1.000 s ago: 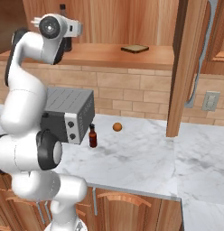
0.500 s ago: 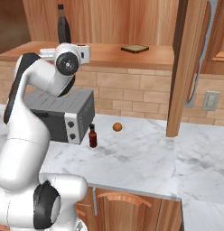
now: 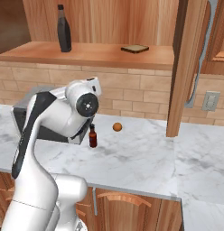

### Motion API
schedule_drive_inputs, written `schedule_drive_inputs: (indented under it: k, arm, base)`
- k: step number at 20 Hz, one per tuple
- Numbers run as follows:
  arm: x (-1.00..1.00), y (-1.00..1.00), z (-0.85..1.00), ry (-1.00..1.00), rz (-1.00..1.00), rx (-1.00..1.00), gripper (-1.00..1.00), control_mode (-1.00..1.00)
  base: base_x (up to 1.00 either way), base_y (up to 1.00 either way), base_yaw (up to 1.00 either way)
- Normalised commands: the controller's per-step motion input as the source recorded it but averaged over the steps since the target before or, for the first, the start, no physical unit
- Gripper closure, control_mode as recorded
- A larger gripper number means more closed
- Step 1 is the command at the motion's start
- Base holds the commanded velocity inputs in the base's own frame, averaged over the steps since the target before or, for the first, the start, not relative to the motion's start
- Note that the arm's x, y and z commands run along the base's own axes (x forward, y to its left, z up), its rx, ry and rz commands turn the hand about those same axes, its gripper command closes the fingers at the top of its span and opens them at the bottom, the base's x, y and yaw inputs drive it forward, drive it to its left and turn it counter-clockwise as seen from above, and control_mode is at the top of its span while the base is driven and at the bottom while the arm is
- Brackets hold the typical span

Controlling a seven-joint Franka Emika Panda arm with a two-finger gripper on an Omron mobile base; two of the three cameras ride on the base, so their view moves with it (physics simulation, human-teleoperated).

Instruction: Pick the syrup bottle and condiment bottle from the counter and place them in the cabinet.

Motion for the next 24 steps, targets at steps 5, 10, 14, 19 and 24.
schedule_drive_inputs:
  k: [5,10,14,19,24]
  arm:
    - [-0.52,-0.2,-0.98,0.05,0.18,-0.21,-1.0,-1.0]
    - [-0.05,0.0,-1.0,0.01,0.23,-0.19,-1.0,-1.0]
    - [0.23,-0.01,-0.88,0.05,0.2,-0.14,-1.0,-1.0]
    - [0.34,-0.11,-0.47,0.0,0.1,0.0,-1.0,-1.0]
    - [0.53,-0.12,-0.41,0.0,0.03,0.0,-1.0,-1.0]
  base:
    - [0.0,0.0,0.0]
    - [0.0,0.0,0.0]
    - [0.0,0.0,0.0]
    - [0.0,0.0,0.0]
    - [0.0,0.0,0.0]
